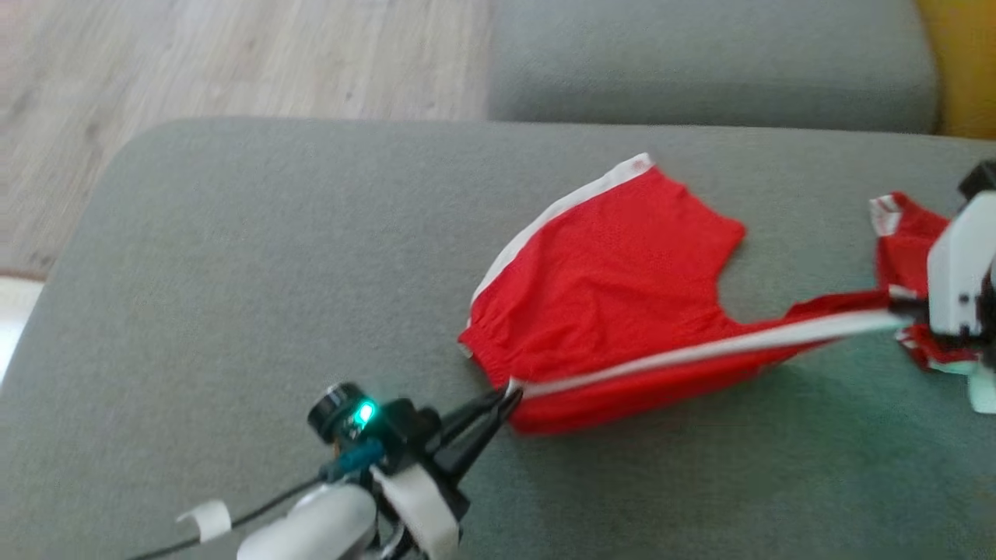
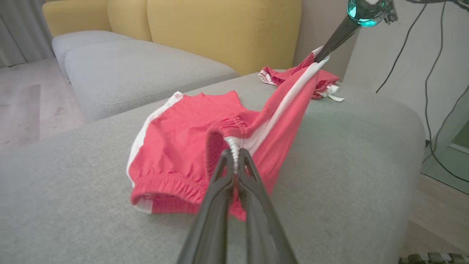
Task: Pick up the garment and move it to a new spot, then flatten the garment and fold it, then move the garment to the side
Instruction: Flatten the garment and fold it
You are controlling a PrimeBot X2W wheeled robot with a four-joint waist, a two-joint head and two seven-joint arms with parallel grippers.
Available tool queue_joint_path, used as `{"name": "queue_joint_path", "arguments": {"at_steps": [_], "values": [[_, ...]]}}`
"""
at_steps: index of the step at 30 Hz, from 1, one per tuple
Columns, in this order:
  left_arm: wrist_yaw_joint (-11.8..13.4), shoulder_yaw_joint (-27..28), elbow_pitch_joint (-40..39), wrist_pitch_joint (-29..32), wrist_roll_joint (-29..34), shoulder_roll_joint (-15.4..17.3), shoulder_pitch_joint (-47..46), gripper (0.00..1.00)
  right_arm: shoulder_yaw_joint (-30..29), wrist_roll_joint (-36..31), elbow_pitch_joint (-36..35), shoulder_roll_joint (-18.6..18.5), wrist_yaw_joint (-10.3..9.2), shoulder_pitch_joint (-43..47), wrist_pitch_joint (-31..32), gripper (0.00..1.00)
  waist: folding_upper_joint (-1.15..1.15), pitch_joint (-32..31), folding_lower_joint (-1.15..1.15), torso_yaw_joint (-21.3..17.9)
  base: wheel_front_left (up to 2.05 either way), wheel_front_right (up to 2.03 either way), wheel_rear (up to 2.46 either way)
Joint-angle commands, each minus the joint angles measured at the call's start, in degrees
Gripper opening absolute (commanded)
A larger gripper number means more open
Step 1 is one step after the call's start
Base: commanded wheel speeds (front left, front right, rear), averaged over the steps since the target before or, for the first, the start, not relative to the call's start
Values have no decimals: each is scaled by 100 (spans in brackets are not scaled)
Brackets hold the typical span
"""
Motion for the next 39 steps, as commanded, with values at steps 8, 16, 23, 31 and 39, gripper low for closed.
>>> {"name": "queue_joint_path", "arguments": {"at_steps": [8,16,23,31,39], "values": [[-122,425,325,-170,24,-391,-883,0,-233,-1240,-102,80,-5,-1201,560,0,0,818,-2,779,0,0,0],[-261,537,828,-222,90,-933,-1455,0,-359,-1903,136,122,-5,-1968,776,0,0,1327,-2,1227,0,0,0],[-322,659,1039,-230,164,-1287,-1767,0,-175,-2223,238,162,-5,-2465,782,0,0,1617,-2,1472,0,0,0],[-347,701,1095,-232,295,-1519,-1847,0,50,-2457,470,214,-5,-2921,427,0,0,1875,-2,1740,0,0,0],[-349,656,1111,-232,270,-1615,-1892,0,213,-2525,800,142,-5,-3165,29,0,0,2082,-2,1931,0,0,0]]}}
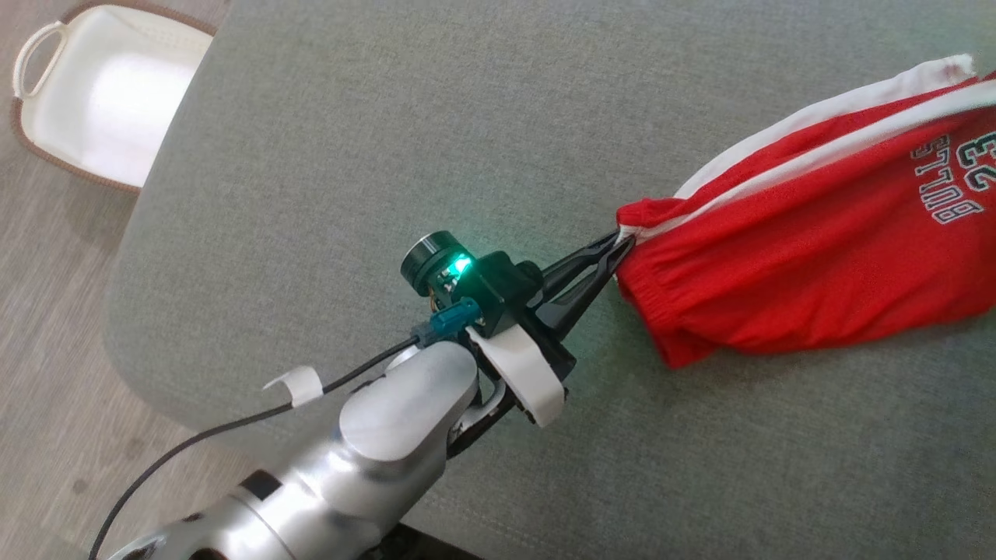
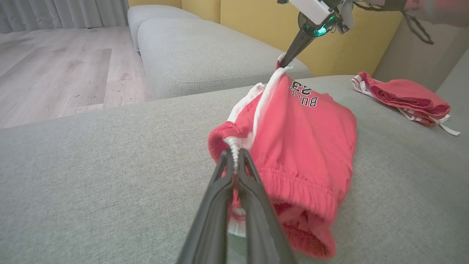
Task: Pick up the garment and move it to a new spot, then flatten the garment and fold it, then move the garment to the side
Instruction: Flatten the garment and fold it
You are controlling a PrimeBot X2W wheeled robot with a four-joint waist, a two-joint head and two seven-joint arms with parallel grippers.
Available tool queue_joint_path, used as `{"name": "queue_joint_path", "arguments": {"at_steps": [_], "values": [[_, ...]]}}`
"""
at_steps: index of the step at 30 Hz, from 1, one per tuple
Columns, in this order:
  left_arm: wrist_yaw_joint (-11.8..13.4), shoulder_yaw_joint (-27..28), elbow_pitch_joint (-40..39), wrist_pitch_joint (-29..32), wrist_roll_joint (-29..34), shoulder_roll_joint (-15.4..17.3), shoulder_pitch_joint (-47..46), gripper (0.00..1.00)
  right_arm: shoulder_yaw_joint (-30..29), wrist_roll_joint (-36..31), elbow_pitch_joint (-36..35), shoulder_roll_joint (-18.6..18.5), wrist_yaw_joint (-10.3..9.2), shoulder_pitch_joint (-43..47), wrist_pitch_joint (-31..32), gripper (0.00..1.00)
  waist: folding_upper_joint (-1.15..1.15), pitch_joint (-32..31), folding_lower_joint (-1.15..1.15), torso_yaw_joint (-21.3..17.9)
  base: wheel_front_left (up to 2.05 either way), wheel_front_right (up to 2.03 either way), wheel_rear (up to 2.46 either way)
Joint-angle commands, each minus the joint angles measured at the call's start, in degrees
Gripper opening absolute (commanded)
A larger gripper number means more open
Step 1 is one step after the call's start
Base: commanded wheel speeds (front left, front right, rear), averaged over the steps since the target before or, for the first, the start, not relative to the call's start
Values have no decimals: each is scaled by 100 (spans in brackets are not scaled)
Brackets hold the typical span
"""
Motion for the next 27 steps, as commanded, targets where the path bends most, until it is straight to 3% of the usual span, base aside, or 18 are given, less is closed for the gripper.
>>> {"name": "queue_joint_path", "arguments": {"at_steps": [1,15,16,17,19,20,21,22,27], "values": [[10,204,-96,-55,52,67,-269,0,60,-32,-163,-29,-5,-253,-112,0,0,60,0,47,0,0,0],[9,345,-89,-55,106,-8,-398,0,591,13,281,-171,-5,-747,-896,0,0,389,0,144,0,0,0],[9,355,-86,-55,107,-10,-407,17,664,22,324,-186,-5,-763,-907,0,0,410,0,146,0,0,0],[9,373,-82,-55,104,-13,-412,43,730,42,361,-209,-5,-776,-921,1,0,425,0,149,0,0,0],[9,391,-86,-55,97,-17,-412,50,804,63,427,-262,-5,-815,-990,100,0,455,0,153,0,0,0],[9,386,-86,-55,91,-19,-410,68,829,66,470,-284,-5,-830,-1014,100,0,467,0,157,0,0,0],[9,380,-84,-55,92,-20,-409,95,871,86,523,-295,-5,-832,-996,100,0,472,0,161,0,0,0],[9,373,-73,-55,96,-22,-407,100,906,116,564,-303,-5,-835,-981,100,0,473,0,162,0,0,0],[9,376,-48,-55,87,-24,-405,100,922,184,646,-298,-5,-869,-1207,100,0,451,0,152,0,0,0]]}}
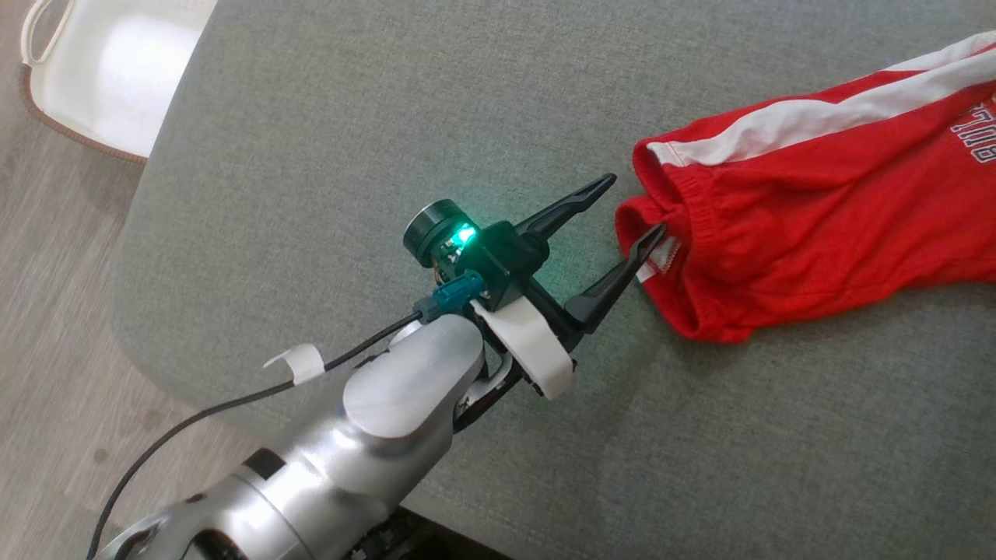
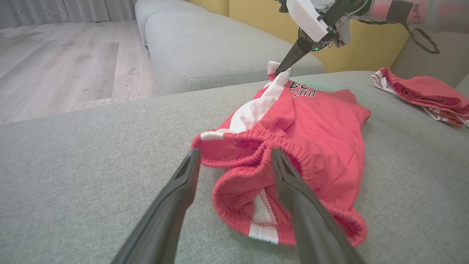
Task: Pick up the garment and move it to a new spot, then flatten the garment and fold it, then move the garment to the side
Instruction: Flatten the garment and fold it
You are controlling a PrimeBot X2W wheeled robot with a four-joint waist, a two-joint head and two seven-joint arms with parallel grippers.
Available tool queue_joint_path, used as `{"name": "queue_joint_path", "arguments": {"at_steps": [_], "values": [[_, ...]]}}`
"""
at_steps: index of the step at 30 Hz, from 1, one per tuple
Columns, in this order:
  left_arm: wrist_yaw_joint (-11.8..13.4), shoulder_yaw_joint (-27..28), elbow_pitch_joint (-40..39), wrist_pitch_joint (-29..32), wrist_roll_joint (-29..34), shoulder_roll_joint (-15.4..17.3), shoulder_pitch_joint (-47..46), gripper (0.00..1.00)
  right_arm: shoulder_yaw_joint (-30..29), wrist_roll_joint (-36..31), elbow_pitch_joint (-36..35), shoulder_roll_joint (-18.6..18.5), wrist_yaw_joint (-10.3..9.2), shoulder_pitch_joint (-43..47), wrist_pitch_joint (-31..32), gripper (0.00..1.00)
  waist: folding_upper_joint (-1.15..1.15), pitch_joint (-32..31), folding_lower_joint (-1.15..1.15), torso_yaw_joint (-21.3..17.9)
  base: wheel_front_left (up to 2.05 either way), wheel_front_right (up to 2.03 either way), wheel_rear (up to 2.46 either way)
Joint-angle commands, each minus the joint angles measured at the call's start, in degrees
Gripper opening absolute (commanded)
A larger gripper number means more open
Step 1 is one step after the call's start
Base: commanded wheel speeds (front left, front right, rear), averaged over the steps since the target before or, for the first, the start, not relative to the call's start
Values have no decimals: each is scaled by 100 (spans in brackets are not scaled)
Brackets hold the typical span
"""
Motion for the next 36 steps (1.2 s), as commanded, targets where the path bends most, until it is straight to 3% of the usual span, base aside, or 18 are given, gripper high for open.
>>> {"name": "queue_joint_path", "arguments": {"at_steps": [1,8,14,18,24,31,36], "values": [[9,180,-86,-54,2,87,-138,100,47,95,-193,46,-5,-193,-99,100,0,-28,-1,-10,0,0,0],[9,352,50,-54,100,96,5,100,100,569,-167,389,-5,-99,-1225,100,0,-301,-1,-170,0,0,0],[9,721,82,-54,262,312,276,100,362,1087,-232,543,-5,93,-2298,100,0,-714,-1,-426,0,0,0],[33,1222,-23,-54,387,459,543,100,492,1469,-336,595,-5,314,-3233,100,0,-1021,-1,-618,0,0,0],[302,2397,-646,-54,569,618,1261,100,704,1976,-611,663,-5,1165,-4806,100,0,-1585,-1,-1041,0,0,0],[503,3487,-1535,-55,1000,560,2123,100,801,1972,-831,652,-5,2174,-5942,100,0,-1953,-1,-1454,0,0,0],[576,3974,-1836,-55,1334,404,2656,100,465,1861,-837,873,-5,2848,-6591,100,0,-2179,-1,-1734,0,0,0]]}}
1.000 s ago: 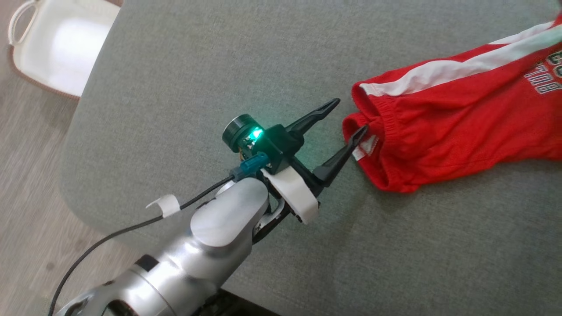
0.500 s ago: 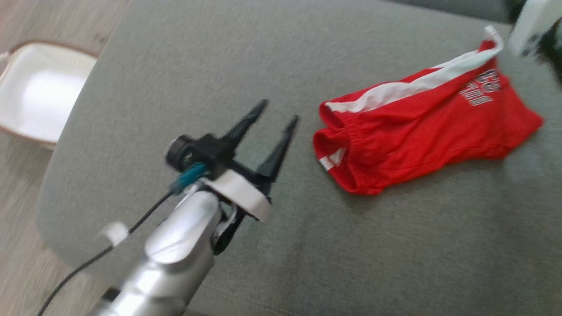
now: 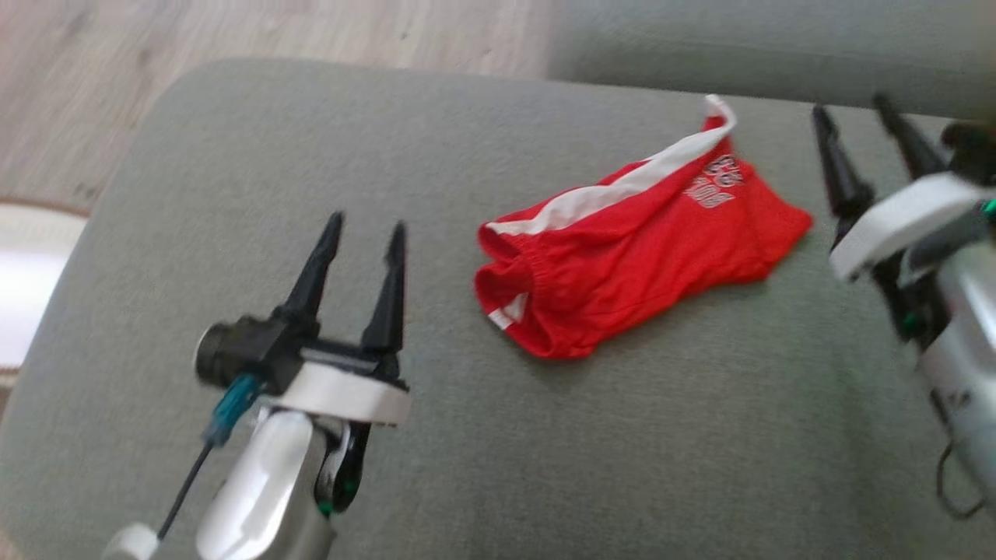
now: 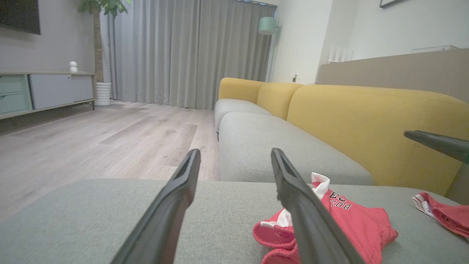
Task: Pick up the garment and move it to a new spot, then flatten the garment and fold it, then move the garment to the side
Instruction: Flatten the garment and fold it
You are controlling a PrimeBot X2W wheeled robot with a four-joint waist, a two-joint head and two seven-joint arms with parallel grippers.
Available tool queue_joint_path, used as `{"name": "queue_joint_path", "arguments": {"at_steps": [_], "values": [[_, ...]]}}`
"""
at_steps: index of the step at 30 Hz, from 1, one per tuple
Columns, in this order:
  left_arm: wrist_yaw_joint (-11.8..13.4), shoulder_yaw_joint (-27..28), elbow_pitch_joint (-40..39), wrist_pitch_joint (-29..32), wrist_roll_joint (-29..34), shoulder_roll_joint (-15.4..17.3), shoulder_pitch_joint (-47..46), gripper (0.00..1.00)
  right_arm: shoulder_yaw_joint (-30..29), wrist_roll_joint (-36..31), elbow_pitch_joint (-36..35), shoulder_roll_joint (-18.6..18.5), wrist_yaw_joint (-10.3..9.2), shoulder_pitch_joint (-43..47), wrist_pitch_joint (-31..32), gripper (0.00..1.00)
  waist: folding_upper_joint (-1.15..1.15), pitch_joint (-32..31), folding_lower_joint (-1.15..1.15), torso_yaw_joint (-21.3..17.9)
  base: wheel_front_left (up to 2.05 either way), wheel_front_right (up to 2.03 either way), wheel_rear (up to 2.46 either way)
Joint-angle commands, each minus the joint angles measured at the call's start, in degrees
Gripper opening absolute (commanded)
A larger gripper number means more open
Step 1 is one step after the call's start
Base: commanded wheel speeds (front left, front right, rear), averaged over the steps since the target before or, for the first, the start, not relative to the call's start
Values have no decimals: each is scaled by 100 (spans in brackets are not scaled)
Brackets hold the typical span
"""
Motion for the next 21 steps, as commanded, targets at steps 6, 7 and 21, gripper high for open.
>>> {"name": "queue_joint_path", "arguments": {"at_steps": [6,7,21], "values": [[-68,511,-274,-55,426,-86,374,100,-475,-297,-251,458,-5,743,-483,100,0,-308,1,-437,0,0,0],[-84,554,-275,-55,469,-109,449,100,-576,-344,-271,545,-5,883,-521,100,0,-336,1,-471,0,0,0],[-327,846,-423,-55,734,-286,1171,100,-1644,-1085,-730,1334,-5,2115,-588,100,0,-412,1,-572,0,0,0]]}}
